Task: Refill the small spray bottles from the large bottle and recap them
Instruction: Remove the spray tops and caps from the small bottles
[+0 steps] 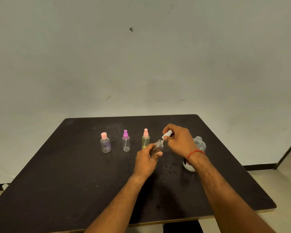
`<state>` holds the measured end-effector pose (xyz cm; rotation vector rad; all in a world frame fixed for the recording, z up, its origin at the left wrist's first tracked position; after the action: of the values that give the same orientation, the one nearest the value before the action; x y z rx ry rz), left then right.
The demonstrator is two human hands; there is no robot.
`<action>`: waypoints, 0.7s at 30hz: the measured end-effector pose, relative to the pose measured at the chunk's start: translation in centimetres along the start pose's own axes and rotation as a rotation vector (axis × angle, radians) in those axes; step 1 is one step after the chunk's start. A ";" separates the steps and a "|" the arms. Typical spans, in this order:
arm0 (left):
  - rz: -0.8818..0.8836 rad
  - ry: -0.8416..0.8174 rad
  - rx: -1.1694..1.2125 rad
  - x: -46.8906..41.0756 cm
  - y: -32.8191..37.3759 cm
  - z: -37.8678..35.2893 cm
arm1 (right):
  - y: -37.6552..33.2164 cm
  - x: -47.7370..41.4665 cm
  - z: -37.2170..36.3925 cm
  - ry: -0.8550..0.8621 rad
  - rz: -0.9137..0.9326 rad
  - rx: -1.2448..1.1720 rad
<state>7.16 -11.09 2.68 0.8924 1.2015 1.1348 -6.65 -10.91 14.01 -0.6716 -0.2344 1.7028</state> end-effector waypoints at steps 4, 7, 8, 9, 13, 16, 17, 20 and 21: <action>0.024 0.025 0.031 -0.5 -0.9 -0.2 | 0.8 0.3 2.4 0.076 -0.014 0.013; 0.039 0.051 0.020 -0.9 -1.5 -0.4 | 1.9 0.8 3.8 0.154 -0.056 0.008; 0.049 0.056 0.010 -1.0 -1.6 -0.5 | 2.2 1.1 4.0 0.182 -0.067 0.009; 0.058 0.062 0.004 -1.2 -1.8 -0.6 | 2.5 1.3 4.2 0.210 -0.078 0.008; 0.059 0.103 -0.028 -1.8 -2.1 -0.9 | 3.2 2.6 3.8 0.339 -0.116 0.029; 0.053 0.137 -0.035 -2.4 -2.1 -1.0 | 4.0 3.4 2.0 0.402 -0.161 0.051; 0.052 0.146 -0.038 -2.6 -2.1 -0.9 | 4.2 3.6 1.0 0.405 -0.177 0.030; 0.052 0.156 -0.040 -3.2 -2.5 -1.1 | 5.0 4.1 -1.7 0.423 -0.211 -0.024; 0.054 0.159 -0.044 -3.3 -2.6 -1.1 | 5.2 4.3 -2.5 0.433 -0.218 -0.037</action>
<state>6.55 -15.00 0.77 0.8168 1.2824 1.2904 -10.04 -8.69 8.02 -0.9859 -0.0302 1.3116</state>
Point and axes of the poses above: each hand's wrist, its own x-axis away from the middle knuckle, its own z-axis out of the back of the hand, y = z × x, the point moved 9 cm from there along -x, towards the middle knuckle, and after that the axes turned 8 degrees about x, right-handed, at the moved point
